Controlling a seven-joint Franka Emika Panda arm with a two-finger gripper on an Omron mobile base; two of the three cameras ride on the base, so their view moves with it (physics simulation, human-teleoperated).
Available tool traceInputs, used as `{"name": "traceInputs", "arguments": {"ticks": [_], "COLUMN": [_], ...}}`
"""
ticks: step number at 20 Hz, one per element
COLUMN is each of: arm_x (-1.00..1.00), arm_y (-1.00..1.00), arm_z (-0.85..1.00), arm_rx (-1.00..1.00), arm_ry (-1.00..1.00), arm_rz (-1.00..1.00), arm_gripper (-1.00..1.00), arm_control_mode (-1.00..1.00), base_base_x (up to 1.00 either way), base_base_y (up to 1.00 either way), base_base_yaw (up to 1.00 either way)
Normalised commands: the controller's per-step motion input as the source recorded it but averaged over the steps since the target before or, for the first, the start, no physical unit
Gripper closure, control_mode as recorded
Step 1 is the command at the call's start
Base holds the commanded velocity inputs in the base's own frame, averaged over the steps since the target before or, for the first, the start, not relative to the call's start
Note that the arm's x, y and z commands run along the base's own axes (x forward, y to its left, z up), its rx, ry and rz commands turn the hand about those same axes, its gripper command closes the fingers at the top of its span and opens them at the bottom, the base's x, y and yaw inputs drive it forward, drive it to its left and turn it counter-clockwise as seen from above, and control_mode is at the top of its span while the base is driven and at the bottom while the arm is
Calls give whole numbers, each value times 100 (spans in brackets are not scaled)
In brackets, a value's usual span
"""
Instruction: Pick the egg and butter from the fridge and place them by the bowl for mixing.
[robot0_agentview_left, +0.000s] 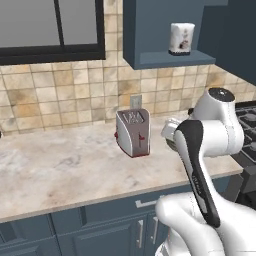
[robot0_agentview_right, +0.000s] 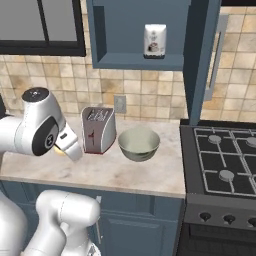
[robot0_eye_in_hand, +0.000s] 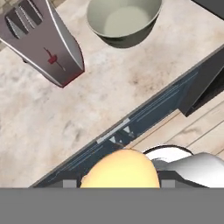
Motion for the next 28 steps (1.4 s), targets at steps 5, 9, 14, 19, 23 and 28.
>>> {"name": "traceInputs", "arguments": {"ticks": [5, 9, 14, 19, 23, 28], "arm_x": [21, 41, 47, 60, 72, 67], "arm_y": [3, 0, 0, 0, 0, 0], "arm_z": [-58, -48, -39, -44, -40, -40], "arm_rx": [-16, -6, 0, 0, -1, 0], "arm_ry": [9, 9, 10, 11, 1, -1], "arm_rz": [1, 3, 5, 8, 7, 5], "arm_gripper": [100, 100, 100, 100, 100, 100], "arm_control_mode": [-100, -100, -100, -100, -100, -100], "base_base_x": [0, 0, 0, 0, 0, 0], "base_base_y": [0, 0, 0, 0, 0, 0], "base_base_yaw": [0, 0, 0, 0, 0, 0]}}
